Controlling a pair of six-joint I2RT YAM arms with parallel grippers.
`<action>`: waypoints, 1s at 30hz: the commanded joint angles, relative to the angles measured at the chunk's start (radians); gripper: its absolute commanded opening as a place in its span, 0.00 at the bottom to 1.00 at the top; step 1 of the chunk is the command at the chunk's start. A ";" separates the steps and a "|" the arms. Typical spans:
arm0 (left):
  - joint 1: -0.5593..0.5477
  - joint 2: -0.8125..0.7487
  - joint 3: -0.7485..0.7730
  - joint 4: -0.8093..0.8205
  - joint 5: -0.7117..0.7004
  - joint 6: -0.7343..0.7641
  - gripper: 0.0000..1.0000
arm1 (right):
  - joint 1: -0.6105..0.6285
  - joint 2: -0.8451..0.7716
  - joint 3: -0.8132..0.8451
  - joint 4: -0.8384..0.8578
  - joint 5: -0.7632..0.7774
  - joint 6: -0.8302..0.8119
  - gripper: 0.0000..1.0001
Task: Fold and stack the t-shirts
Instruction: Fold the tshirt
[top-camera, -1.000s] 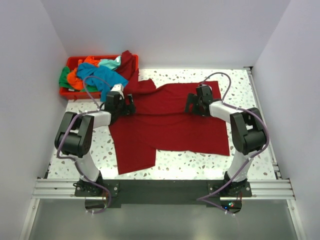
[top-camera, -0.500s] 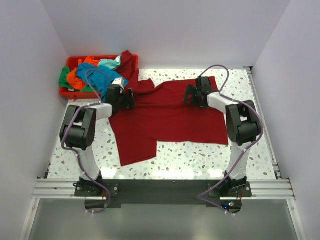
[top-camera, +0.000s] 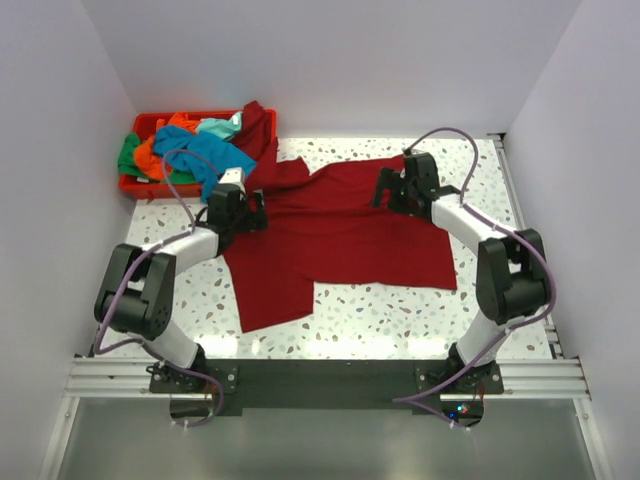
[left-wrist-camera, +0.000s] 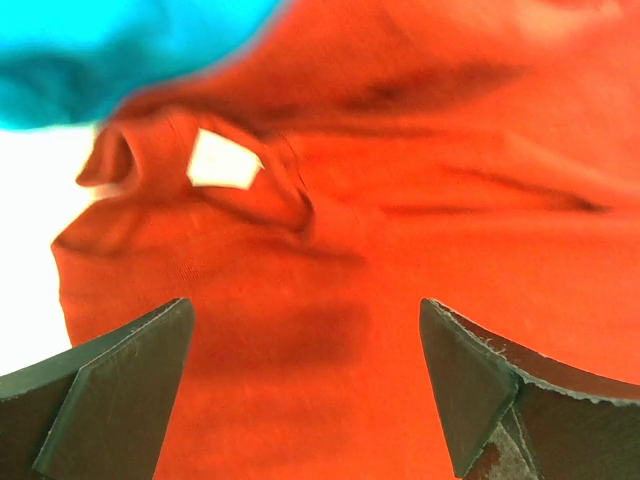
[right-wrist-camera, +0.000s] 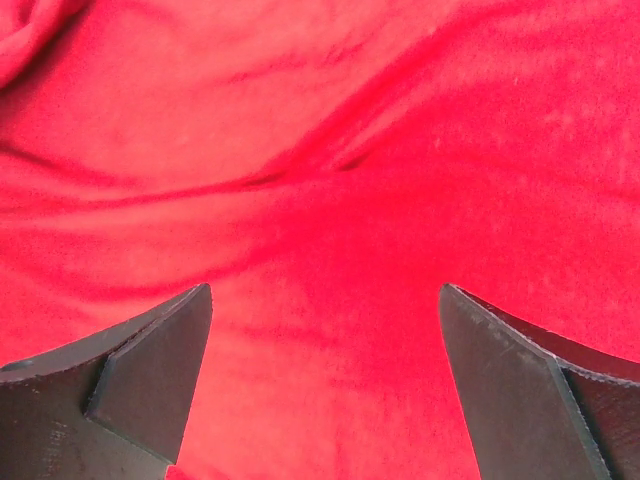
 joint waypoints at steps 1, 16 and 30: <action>-0.029 -0.075 -0.065 -0.004 -0.041 -0.024 1.00 | 0.025 -0.077 -0.070 0.024 -0.031 -0.004 0.98; -0.036 -0.178 -0.260 0.102 0.065 -0.066 1.00 | 0.038 -0.115 -0.251 0.093 -0.002 0.005 0.99; 0.043 0.046 -0.172 0.156 0.117 -0.060 1.00 | 0.032 0.043 -0.163 0.075 0.025 -0.005 0.99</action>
